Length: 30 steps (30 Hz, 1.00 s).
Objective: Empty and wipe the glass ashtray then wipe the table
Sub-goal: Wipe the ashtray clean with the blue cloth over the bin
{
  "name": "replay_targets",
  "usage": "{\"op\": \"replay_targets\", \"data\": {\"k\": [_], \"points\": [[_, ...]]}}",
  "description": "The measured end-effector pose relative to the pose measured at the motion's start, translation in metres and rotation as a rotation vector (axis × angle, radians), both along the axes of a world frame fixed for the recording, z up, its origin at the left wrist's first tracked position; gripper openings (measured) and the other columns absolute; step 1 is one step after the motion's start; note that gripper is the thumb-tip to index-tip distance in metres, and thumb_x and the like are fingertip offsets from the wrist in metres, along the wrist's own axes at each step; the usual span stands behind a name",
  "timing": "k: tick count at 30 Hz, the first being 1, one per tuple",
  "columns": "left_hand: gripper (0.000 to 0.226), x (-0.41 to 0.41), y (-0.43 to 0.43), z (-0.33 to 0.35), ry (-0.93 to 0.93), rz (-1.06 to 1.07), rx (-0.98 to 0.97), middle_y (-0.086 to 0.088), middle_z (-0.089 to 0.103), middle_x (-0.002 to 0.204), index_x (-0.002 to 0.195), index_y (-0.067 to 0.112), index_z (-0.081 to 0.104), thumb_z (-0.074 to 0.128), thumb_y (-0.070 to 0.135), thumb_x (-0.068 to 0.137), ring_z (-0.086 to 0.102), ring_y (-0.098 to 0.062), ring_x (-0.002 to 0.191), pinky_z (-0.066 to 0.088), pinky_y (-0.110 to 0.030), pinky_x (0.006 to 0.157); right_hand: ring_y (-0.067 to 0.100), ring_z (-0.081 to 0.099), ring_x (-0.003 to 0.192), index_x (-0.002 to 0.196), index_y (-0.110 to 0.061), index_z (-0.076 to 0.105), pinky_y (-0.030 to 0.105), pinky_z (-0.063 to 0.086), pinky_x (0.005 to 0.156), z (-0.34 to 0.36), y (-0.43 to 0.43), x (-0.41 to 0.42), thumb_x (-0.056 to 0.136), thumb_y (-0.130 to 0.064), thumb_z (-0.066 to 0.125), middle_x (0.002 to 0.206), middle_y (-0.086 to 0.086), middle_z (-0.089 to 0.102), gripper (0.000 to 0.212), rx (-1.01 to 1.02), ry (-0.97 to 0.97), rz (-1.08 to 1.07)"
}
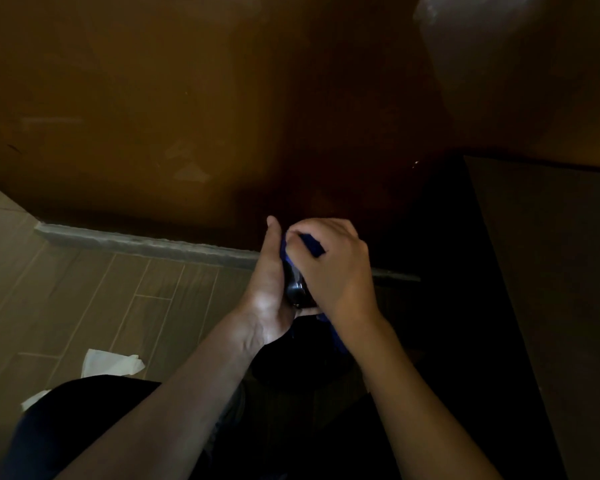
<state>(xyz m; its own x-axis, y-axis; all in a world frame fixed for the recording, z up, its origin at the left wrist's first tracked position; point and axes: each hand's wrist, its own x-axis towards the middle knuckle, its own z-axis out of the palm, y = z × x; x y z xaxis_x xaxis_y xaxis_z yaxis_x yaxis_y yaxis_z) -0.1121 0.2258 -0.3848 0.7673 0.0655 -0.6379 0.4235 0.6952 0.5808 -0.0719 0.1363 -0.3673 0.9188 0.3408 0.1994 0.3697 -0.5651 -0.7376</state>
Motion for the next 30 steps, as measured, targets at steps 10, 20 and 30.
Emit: {"op": "replay_targets", "data": {"k": [10,20,30], "points": [[0.068,0.000,0.004,0.006,-0.088,-0.057,-0.013,-0.014,0.082,0.110,0.109,0.016,0.083,0.047,0.072,0.096,0.081,-0.031,0.093,0.063,-0.052,0.083,0.015,0.074,0.082,0.083,-0.025,0.078,0.043,0.061,0.084,-0.011,-0.022,0.034,0.098,-0.038,0.061,0.081,-0.004,0.076,0.027,0.176,0.535,-0.221],[0.075,0.006,0.012,-0.004,0.004,0.102,-0.193,-0.023,0.073,0.129,0.114,0.005,0.076,0.050,0.073,0.093,0.072,-0.036,0.101,0.054,-0.052,0.097,-0.008,0.057,0.108,0.116,-0.029,0.073,0.009,0.047,0.091,-0.035,-0.045,-0.036,0.098,-0.021,0.064,0.115,-0.024,0.057,0.021,0.090,0.096,-0.159],[0.059,-0.004,-0.007,-0.008,-0.093,-0.027,-0.256,-0.009,0.073,0.081,0.088,0.010,0.079,0.049,0.059,0.101,0.073,-0.022,0.074,0.059,-0.034,0.072,0.006,0.061,0.107,0.113,-0.022,0.073,0.019,0.048,0.095,-0.002,-0.013,-0.023,0.100,-0.020,0.061,0.114,-0.011,0.067,0.018,0.089,-0.082,-0.068]]}}
